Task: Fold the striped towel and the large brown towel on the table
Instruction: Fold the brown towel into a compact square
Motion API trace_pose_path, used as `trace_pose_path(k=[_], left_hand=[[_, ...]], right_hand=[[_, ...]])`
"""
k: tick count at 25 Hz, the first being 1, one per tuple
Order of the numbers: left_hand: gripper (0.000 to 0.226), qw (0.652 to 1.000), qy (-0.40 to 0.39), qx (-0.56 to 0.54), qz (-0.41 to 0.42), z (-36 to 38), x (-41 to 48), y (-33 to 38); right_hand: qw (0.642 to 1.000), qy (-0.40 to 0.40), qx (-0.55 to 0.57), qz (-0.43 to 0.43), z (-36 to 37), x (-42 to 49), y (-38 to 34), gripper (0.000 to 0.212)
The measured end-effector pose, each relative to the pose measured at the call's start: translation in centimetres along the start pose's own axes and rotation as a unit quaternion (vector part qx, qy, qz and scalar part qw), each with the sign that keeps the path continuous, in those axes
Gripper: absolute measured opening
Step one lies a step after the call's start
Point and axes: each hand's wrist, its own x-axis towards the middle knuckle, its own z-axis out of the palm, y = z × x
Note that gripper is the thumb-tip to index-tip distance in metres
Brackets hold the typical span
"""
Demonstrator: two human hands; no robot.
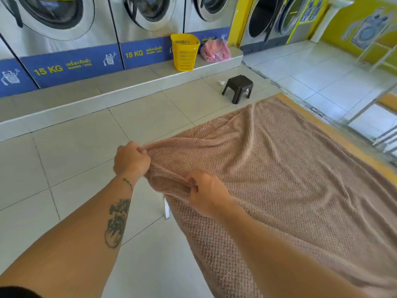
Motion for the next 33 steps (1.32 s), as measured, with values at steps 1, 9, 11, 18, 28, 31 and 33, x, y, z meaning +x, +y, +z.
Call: trace_pose_path(k=[1, 9, 11, 18, 28, 31, 33], left_hand=[[0.013, 0.999, 0.031, 0.017, -0.006, -0.2, -0.2, 0.2], [0.029, 0.99, -0.05, 0.067, 0.114, -1.3, -3.6, 6.6], [0.028, 0.984, -0.056, 0.092, 0.142, -1.0, -2.7, 7.2], [0.025, 0.949, -0.107, 0.187, 0.229, 1.4, 1.2, 5.8], [0.017, 0.98, 0.003, -0.027, 0.199, 0.6, 3.0, 4.9], [0.021, 0.976, 0.06, 0.08, 0.192, 0.9, 2.6, 3.6], [0.019, 0.95, 0.08, 0.131, 0.271, 1.8, 0.9, 2.8]], right_hand=[[1.0, 0.014, 0.003, 0.015, -0.3, -0.6, 0.8, 0.028], [0.996, 0.005, 0.028, 0.086, -5.8, -0.3, 3.7, 0.041], [0.996, 0.02, 0.027, 0.079, -7.3, 3.7, 3.4, 0.038], [0.983, -0.005, -0.184, 0.019, -6.4, 15.1, 5.6, 0.027], [0.971, 0.089, -0.22, -0.034, -8.1, 18.6, 3.8, 0.033], [0.982, 0.062, -0.179, 0.026, -7.4, 18.3, 3.8, 0.043], [0.987, 0.083, -0.132, 0.042, -7.3, 15.9, 4.2, 0.026]])
